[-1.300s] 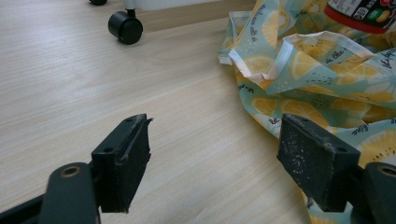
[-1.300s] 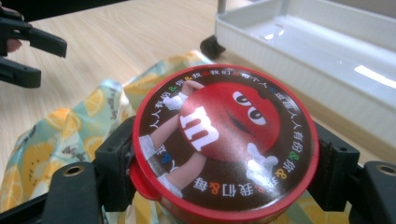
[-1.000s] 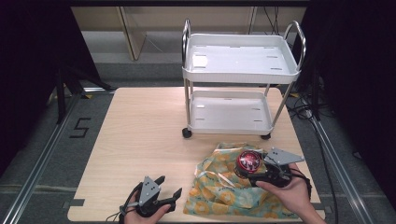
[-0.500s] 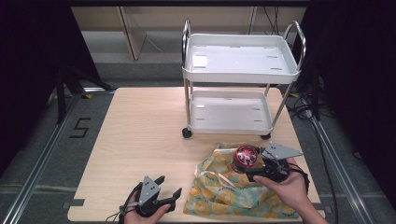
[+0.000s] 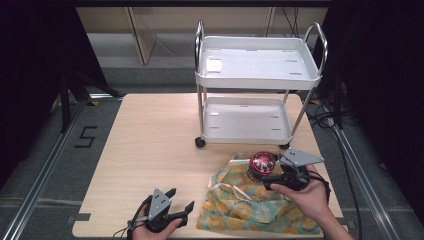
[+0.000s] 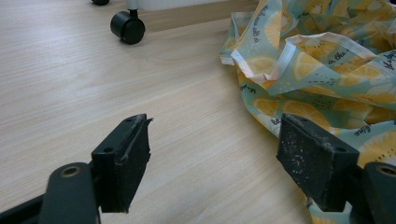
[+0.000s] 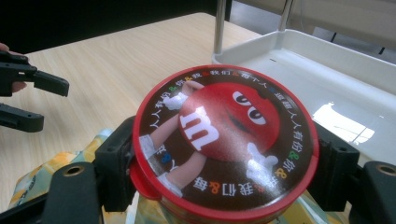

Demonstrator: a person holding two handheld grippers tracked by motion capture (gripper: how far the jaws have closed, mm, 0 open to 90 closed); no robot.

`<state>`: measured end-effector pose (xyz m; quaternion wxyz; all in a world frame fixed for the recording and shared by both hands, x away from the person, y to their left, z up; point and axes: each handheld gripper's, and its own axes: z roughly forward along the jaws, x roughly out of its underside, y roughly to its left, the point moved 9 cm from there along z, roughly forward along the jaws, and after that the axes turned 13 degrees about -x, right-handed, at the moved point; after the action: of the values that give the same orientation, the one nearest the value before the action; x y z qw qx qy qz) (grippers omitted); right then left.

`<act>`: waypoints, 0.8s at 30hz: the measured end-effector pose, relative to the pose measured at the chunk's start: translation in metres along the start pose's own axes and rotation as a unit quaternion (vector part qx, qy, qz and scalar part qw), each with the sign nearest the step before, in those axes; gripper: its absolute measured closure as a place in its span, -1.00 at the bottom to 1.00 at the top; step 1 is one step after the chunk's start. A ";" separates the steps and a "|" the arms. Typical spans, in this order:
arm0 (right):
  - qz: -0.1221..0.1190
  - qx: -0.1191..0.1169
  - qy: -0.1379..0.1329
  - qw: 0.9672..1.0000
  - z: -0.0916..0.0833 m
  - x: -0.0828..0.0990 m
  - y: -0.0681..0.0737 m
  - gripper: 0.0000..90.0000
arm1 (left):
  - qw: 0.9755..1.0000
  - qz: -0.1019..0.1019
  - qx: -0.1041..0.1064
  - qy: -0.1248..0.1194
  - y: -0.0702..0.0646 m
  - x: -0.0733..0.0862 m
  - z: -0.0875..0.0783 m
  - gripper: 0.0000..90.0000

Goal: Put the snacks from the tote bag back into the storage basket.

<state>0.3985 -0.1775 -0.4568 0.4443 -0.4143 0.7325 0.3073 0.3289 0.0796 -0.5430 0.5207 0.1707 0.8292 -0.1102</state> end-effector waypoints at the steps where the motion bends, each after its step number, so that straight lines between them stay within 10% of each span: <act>1: -0.003 -0.005 0.008 1.000 -0.001 0.000 0.000 -0.41 | 1.000 0.000 0.000 0.000 0.000 0.000 0.000 -0.44; 24: -0.002 0.000 0.001 1.000 0.006 -0.012 -0.007 -0.41 | 1.000 0.009 -0.004 0.006 0.002 0.001 -0.001 -0.44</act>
<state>0.4105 -0.1718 -0.4496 0.4443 -0.4161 0.7318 0.3064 0.3282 0.0820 -0.5430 0.5173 0.1763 0.8313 -0.1010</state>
